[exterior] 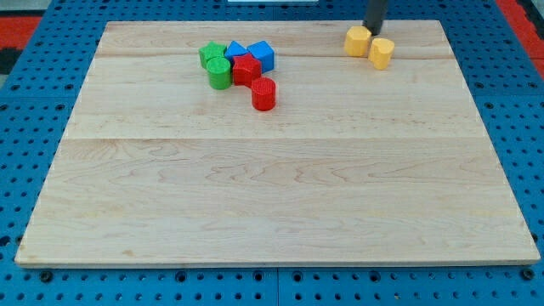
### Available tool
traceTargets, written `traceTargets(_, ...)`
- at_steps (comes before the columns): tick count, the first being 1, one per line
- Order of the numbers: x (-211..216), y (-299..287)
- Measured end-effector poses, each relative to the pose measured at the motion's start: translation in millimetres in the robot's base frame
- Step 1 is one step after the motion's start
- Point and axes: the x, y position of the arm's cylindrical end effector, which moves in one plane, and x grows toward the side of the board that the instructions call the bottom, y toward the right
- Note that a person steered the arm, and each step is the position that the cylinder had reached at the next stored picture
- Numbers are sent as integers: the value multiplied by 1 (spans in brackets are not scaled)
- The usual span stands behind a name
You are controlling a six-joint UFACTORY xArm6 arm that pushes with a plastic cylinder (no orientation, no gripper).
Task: Move the yellow hexagon diagonally bottom left to the yellow heart
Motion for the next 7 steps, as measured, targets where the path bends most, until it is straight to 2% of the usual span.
traceTargets(2,31,-117)
traceTargets(4,16,-40)
traceTargets(6,46,-7)
traceTargets(7,62,-73)
